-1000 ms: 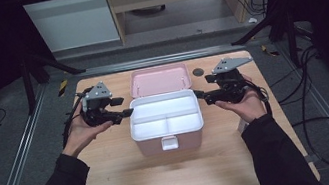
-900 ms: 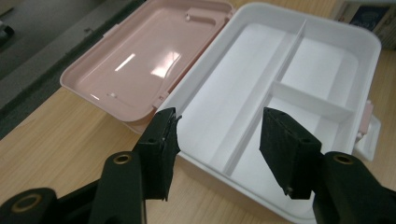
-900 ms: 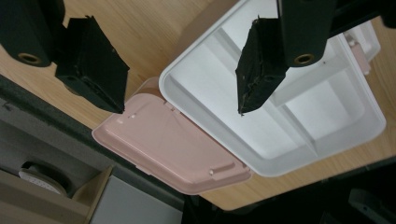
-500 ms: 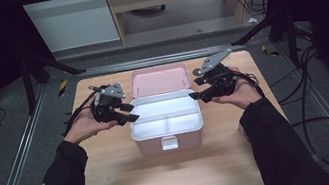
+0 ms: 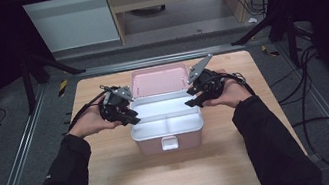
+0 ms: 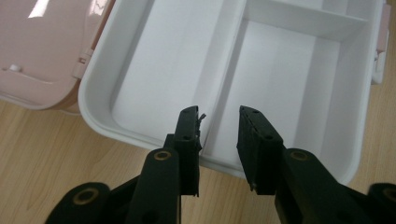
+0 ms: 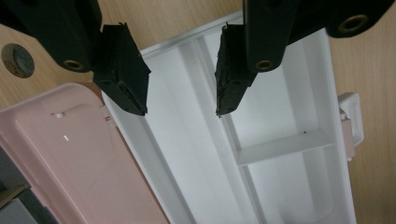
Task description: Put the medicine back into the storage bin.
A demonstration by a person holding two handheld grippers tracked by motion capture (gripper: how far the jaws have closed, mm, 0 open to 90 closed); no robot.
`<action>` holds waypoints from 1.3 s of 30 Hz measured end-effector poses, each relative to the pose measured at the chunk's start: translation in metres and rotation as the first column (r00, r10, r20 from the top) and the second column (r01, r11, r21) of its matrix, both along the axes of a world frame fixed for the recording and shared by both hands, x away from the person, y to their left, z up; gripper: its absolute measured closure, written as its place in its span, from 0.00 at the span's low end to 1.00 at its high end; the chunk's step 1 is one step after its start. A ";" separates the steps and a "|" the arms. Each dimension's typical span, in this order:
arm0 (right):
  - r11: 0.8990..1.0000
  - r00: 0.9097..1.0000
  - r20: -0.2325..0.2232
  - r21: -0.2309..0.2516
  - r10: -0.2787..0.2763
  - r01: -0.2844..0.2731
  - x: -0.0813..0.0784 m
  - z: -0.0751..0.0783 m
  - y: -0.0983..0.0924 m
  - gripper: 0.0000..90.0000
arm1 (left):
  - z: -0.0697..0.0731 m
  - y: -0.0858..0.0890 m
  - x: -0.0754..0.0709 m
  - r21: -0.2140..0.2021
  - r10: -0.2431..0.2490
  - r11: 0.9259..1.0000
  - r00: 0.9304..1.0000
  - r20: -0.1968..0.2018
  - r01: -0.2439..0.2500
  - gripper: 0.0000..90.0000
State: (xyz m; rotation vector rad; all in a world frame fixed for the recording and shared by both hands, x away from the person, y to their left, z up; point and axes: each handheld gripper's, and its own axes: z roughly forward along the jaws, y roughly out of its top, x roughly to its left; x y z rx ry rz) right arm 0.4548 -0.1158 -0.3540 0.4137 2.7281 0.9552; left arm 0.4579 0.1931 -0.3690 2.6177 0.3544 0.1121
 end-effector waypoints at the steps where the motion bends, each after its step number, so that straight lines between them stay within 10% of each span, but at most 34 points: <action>1: 1.000 1.000 -0.001 -0.020 0.008 -0.008 0.001 -0.003 0.002 0.66 | -0.001 -0.001 0.001 0.001 -0.002 1.000 1.000 -0.004 0.002 0.78; 17: 0.979 0.991 -0.102 -0.173 0.091 -0.108 0.013 -0.032 0.015 0.83 | -0.006 -0.021 0.015 0.154 -0.076 0.985 0.996 -0.056 0.084 0.90; 25: 0.951 0.980 -0.165 -0.268 0.114 -0.155 0.020 -0.032 0.027 0.90 | -0.009 -0.020 0.022 0.136 -0.098 0.985 0.991 -0.092 0.110 0.94; 30: 0.937 0.974 -0.199 -0.307 0.109 -0.168 0.023 -0.031 0.032 0.91 | -0.010 -0.031 0.022 0.231 -0.121 0.963 0.988 -0.092 0.140 0.94; 39: 0.935 0.968 -0.225 -0.307 0.107 -0.175 0.025 -0.030 0.032 0.95 | -0.009 -0.030 0.028 0.218 -0.120 0.965 0.984 -0.133 0.147 0.95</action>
